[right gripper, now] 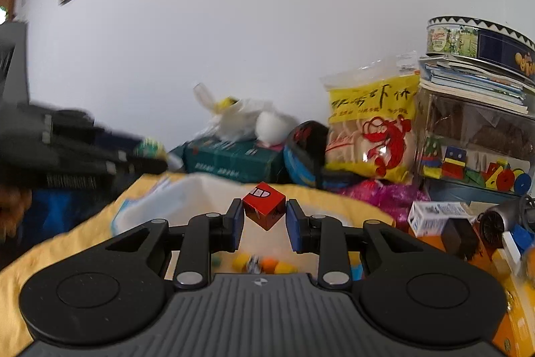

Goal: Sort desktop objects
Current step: 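Carry the frog block and red cube over the white bin and open both grippers, then move both open grippers back toward the red and yellow bricks, then grasp the small yellow brick with the left gripper while the right grasps the long red brick, then carry the yellow and red bricks over the white bin and open both grippers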

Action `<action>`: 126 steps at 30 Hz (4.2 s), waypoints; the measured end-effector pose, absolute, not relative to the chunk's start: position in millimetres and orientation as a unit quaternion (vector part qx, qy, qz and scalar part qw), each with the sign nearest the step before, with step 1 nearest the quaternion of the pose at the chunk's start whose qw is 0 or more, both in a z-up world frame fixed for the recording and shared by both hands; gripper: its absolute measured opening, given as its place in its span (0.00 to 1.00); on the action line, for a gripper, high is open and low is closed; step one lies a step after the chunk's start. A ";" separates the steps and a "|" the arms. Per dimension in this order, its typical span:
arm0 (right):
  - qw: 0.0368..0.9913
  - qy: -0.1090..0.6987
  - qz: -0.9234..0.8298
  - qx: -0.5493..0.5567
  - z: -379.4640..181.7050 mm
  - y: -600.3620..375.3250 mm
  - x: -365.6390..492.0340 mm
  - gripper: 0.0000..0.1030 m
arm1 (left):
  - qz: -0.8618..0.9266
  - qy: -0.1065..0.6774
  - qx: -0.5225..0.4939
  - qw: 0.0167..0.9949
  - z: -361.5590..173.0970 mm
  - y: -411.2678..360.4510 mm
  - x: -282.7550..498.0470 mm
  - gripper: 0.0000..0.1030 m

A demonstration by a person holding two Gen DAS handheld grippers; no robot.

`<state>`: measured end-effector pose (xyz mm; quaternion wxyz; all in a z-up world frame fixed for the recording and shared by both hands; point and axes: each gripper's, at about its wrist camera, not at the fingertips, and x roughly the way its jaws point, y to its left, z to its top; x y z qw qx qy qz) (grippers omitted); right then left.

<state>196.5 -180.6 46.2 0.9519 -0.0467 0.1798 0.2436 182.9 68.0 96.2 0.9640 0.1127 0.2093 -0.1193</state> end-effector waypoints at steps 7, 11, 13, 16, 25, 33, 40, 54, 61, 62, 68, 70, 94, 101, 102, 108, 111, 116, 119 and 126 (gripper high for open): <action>0.944 0.244 0.213 -0.064 16.9 -161.7 234.9 0.34 | -0.104 0.278 0.140 0.945 52.8 51.0 220.9 0.36; 0.943 0.243 0.216 -0.071 9.6 -162.7 224.9 0.35 | -0.107 0.283 0.113 0.946 48.8 57.9 210.0 0.46; 0.944 0.237 0.218 -0.070 11.2 -164.2 218.9 0.38 | -0.105 0.273 0.089 0.952 53.3 62.7 197.8 0.50; 0.947 0.219 0.224 -0.074 17.9 -166.2 207.0 0.42 | -0.109 0.254 0.061 0.959 59.0 70.6 175.3 0.54; 0.929 0.203 0.291 -0.106 0.5 -172.1 140.2 0.45 | -0.091 0.288 0.087 0.949 8.9 92.6 97.9 0.64; 0.887 0.331 0.305 -0.104 -79.5 -167.5 110.5 0.45 | -0.084 0.372 0.078 0.921 -56.4 102.7 78.3 0.63; 0.876 0.363 0.303 -0.093 -95.3 -161.1 108.3 0.45 | -0.104 0.391 0.079 0.911 -73.1 94.7 96.0 0.47; 0.853 0.420 0.297 0.090 -117.9 -162.1 172.6 0.48 | -0.198 0.436 0.050 0.877 -60.4 89.8 37.7 0.17; 0.817 0.437 0.374 0.035 -129.7 -123.9 165.8 0.42 | -0.197 0.454 0.050 0.867 -72.5 85.4 12.1 0.17; 0.821 0.424 0.382 -0.002 -127.8 -117.5 156.1 0.37 | -0.194 0.455 0.052 0.867 -73.5 86.1 9.7 0.17; 0.844 0.367 0.380 -0.090 -112.7 -115.6 100.4 0.30 | -0.182 0.455 0.046 0.870 -74.8 91.5 6.2 0.18; 0.848 0.368 0.368 -0.102 -106.7 -125.0 87.6 0.30 | -0.182 0.454 0.051 0.871 -74.8 89.6 5.5 0.18; 0.861 0.377 0.314 -0.135 -114.9 -156.8 37.3 0.46 | -0.184 0.400 0.099 0.892 -74.9 61.8 -12.3 0.38; 0.848 0.397 0.325 -0.135 -121.0 -158.9 36.8 0.26 | -0.199 0.400 0.086 0.891 -75.2 62.0 -14.3 0.17; 0.850 0.393 0.325 -0.135 -118.0 -160.1 36.0 0.26 | -0.201 0.391 0.086 0.894 -71.0 61.2 -15.2 0.17; 0.882 0.321 0.314 -0.139 -68.2 -164.8 49.4 0.26 | -0.196 0.306 0.095 0.927 -11.8 62.8 6.9 0.17; 0.907 0.277 0.291 -0.124 -36.6 -169.1 69.6 0.26 | -0.189 0.264 0.107 0.940 23.3 61.9 34.8 0.17; 0.939 0.222 0.242 -0.101 3.1 -172.3 116.6 0.26 | -0.169 0.195 0.123 0.958 73.7 56.0 92.6 0.17; 0.948 0.204 0.223 -0.100 19.4 -170.1 149.2 0.26 | -0.157 0.178 0.121 0.964 90.2 53.8 134.6 0.17; 0.954 0.226 0.177 -0.086 13.3 -163.8 212.0 0.33 | -0.106 0.220 0.124 0.962 74.6 45.3 212.7 0.32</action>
